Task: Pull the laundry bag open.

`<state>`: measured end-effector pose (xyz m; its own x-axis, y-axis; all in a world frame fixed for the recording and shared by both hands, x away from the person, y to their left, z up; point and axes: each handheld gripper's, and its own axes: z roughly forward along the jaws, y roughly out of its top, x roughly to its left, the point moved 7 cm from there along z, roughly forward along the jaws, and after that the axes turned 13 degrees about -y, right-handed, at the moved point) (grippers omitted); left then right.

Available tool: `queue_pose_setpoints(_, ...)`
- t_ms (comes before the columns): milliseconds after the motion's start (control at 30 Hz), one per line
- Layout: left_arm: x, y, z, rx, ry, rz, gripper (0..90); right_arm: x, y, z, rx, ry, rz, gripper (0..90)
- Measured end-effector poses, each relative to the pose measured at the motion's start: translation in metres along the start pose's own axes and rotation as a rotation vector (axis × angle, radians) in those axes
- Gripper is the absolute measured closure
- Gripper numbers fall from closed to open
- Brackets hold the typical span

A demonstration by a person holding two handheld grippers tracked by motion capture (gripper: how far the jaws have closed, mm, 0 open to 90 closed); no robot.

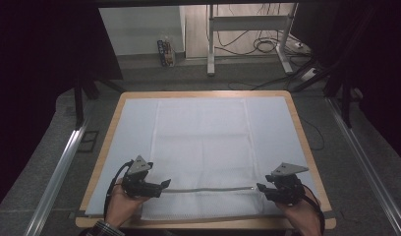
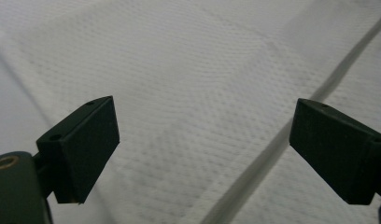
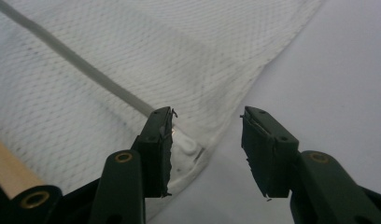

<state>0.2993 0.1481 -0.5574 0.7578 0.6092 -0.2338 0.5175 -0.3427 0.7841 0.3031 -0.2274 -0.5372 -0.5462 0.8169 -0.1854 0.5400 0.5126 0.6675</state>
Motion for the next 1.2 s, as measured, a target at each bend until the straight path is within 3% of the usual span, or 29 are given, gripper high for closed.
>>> queue_pose_setpoints(133, -0.012, 0.0, 0.006, 0.013, -0.019, 0.017, 8.3, 0.008, -0.003, 0.002, 0.019, 0.023, -0.013, 56.0)
queue_pose_setpoints(233, -0.022, 0.0, 0.013, 0.023, -0.038, 0.037, 8.2, 0.015, -0.006, 0.008, 0.054, 0.038, -0.039, 64.4)
queue_pose_setpoints(300, -0.024, 0.001, 0.015, 0.026, -0.046, 0.038, 7.9, 0.016, -0.007, 0.009, 0.064, 0.041, -0.044, 66.8)
queue_pose_setpoints(433, -0.033, 0.002, 0.023, 0.042, -0.075, 0.053, 7.8, 0.016, -0.009, 0.01, 0.08, 0.071, -0.05, 79.8)
queue_pose_setpoints(567, -0.037, 0.003, 0.026, 0.04, -0.1, 0.055, 7.9, 0.015, -0.009, 0.01, 0.083, 0.074, -0.049, 81.2)
queue_pose_setpoints(867, -0.056, 0.009, 0.043, 0.059, -0.182, 0.07, 11.8, 0.01, 0.002, 0.001, 0.015, 0.069, -0.011, 82.3)
queue_pose_setpoints(1200, -0.103, 0.023, 0.081, 0.086, -0.362, 0.109, 12.3, 0.007, 0.015, -0.007, -0.057, 0.056, 0.017, 82.4)
